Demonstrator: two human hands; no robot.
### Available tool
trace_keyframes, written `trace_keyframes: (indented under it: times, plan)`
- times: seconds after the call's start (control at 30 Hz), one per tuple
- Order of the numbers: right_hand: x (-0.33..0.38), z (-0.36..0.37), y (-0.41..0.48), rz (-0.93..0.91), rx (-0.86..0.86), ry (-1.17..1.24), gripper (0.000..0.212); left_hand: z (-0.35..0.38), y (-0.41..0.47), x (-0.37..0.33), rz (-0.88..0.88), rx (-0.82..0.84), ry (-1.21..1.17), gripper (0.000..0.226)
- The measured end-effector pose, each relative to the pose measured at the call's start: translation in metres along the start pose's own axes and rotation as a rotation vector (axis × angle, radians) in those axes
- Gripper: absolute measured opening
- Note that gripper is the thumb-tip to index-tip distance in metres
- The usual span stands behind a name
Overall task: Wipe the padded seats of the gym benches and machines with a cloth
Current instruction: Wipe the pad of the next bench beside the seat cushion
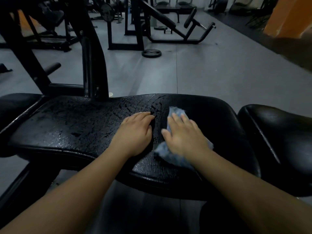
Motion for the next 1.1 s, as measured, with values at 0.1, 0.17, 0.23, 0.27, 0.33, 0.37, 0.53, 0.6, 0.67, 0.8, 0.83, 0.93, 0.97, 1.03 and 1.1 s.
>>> trace_keyframes:
  times: [0.1,0.17,0.23,0.27,0.33,0.37,0.53,0.6,0.67,0.8,0.83,0.93,0.97,1.03,1.1]
  plan:
    - [0.032,0.005,0.009,0.048,-0.066,0.053,0.060,0.001,-0.003,-0.002,0.007,-0.003,-0.010,0.062]
    - [0.042,0.003,-0.015,-0.057,-0.050,0.086,0.057,0.001,-0.005,0.000,-0.010,-0.003,-0.003,0.062]
    - [0.036,0.000,-0.041,-0.214,0.014,0.082,0.058,0.001,-0.005,0.001,-0.022,0.010,0.003,0.062]
    - [0.027,-0.001,-0.045,-0.255,0.035,0.061,0.060,0.002,-0.005,0.001,-0.023,0.015,0.008,0.061]
    - [0.008,-0.003,-0.025,-0.229,0.032,0.007,0.062,0.001,-0.004,0.001,-0.022,0.011,0.013,0.055]
    - [0.003,-0.005,-0.006,-0.181,0.013,-0.006,0.059,0.001,-0.004,0.002,-0.024,0.007,0.014,0.053]
    - [0.036,0.000,0.044,-0.072,-0.036,0.021,0.057,-0.003,-0.003,0.002,-0.002,-0.020,-0.013,0.061]
    - [0.045,0.005,0.016,-0.188,-0.002,0.037,0.061,-0.006,0.004,0.008,0.023,0.002,-0.007,0.056]
    - [0.035,0.005,-0.008,-0.276,0.052,0.062,0.066,-0.009,0.012,0.020,0.016,0.028,0.038,0.053]
    - [-0.003,-0.010,0.052,-0.134,-0.023,0.029,0.054,-0.004,0.009,0.034,-0.052,0.038,0.055,0.066]
    - [-0.002,-0.010,0.074,-0.090,-0.042,0.023,0.052,-0.002,0.008,0.033,-0.054,0.028,0.066,0.067]
    - [0.026,0.000,0.122,-0.038,-0.058,-0.007,0.049,-0.004,0.009,0.035,-0.047,-0.005,0.067,0.064]
    - [0.037,0.002,0.127,-0.045,-0.060,-0.007,0.050,-0.004,0.010,0.035,-0.042,-0.013,0.058,0.064]
    - [0.054,0.004,0.119,-0.126,-0.037,0.005,0.052,-0.003,0.009,0.036,-0.029,-0.030,0.043,0.063]
    - [0.061,0.003,0.083,-0.289,0.022,0.021,0.058,-0.001,0.007,0.036,-0.025,-0.036,0.033,0.064]
Point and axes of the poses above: each hand's wrist, its own y-axis towards the middle knuckle, its own z-axis out of the palm, x = y × z, the point moved 9 cm from there along y, towards the middle knuckle, and after that the axes turned 12 degrees about z, right-handed, at the moved point
